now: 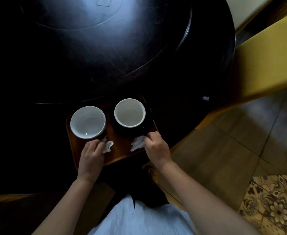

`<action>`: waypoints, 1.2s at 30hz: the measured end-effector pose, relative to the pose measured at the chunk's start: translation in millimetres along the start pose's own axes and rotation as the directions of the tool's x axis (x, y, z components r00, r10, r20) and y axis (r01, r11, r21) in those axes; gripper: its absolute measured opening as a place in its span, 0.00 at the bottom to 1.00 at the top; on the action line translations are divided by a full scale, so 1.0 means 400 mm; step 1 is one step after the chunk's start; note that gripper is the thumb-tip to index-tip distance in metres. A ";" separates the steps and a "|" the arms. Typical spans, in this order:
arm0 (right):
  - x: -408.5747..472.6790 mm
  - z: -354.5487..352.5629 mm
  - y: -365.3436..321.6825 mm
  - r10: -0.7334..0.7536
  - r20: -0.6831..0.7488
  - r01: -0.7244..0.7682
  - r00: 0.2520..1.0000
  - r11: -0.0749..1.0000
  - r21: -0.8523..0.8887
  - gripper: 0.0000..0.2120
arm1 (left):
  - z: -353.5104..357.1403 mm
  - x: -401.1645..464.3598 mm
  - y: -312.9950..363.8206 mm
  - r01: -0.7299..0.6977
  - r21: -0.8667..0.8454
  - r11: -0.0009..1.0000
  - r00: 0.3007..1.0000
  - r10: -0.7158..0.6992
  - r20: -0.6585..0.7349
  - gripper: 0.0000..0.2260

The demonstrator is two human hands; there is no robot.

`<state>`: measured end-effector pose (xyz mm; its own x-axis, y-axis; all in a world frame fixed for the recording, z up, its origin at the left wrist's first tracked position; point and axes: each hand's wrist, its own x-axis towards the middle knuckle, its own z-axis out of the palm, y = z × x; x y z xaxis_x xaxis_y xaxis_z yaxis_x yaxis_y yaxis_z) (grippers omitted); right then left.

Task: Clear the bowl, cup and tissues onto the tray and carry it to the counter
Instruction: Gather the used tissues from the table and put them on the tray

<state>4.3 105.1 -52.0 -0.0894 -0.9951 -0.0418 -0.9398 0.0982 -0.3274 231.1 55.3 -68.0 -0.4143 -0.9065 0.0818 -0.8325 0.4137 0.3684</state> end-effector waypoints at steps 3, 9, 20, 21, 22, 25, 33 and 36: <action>-0.032 0.000 0.012 -0.066 0.063 0.069 0.996 0.996 -0.058 0.12 | -0.005 -0.027 -0.006 0.008 0.040 0.999 1.000 -0.008 0.012 0.15; -0.113 0.011 0.039 -0.039 0.139 0.055 0.990 0.992 -0.114 0.21 | -0.008 -0.081 0.049 -0.036 -0.029 0.999 0.999 0.036 0.021 0.25; -0.037 -0.001 0.045 -0.034 0.240 0.054 0.970 0.996 -0.077 0.27 | 0.085 -0.065 0.108 -0.160 0.134 0.978 0.939 0.109 0.325 0.29; -0.038 0.000 0.047 -0.044 0.254 0.063 0.966 0.996 -0.065 0.28 | 0.087 -0.065 0.107 -0.163 0.144 0.976 0.939 0.109 0.326 0.29; -0.038 0.002 0.048 -0.050 0.271 0.066 0.961 0.997 -0.049 0.28 | 0.089 -0.066 0.107 -0.164 0.151 0.975 0.940 0.108 0.323 0.29; -0.035 0.007 0.040 -0.038 0.295 0.043 0.955 0.999 -0.011 0.30 | 0.092 -0.067 0.109 -0.167 0.158 0.973 0.942 0.110 0.316 0.30; 0.006 0.006 0.008 -0.012 0.302 0.031 0.953 0.998 -0.057 0.28 | 0.098 -0.068 0.103 -0.184 0.179 0.966 0.938 0.119 0.325 0.27; -0.010 -0.008 0.004 -0.018 0.101 0.022 0.995 0.999 -0.045 0.24 | 0.096 -0.066 0.105 -0.179 0.168 0.969 0.944 0.122 0.306 0.28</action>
<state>2.1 109.1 -49.4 -0.0390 -0.9906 -0.1311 -0.9554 0.0754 -0.2856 193.0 100.0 -90.2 -0.6050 -0.7796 -0.1618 -0.7945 0.5777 0.1873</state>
